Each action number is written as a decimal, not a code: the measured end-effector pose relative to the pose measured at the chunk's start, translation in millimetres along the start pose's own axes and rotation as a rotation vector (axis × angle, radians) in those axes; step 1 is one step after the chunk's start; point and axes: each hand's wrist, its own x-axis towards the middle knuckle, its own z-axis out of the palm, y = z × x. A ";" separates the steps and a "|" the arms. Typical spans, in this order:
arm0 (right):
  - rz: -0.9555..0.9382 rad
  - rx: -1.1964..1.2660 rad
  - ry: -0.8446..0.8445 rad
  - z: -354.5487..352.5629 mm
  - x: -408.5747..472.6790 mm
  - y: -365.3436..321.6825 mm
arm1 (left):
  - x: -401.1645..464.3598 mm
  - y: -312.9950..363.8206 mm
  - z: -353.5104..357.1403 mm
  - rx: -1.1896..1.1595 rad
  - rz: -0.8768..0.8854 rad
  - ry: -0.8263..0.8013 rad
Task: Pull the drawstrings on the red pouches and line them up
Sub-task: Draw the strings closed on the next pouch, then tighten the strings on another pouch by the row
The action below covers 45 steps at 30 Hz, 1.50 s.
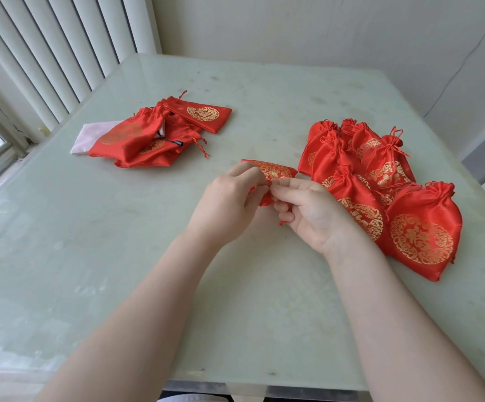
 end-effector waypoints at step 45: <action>-0.075 -0.402 0.228 -36.3 140.5 -81.7 | 107.8 -33.7 26.3 -0.335 -0.600 -0.216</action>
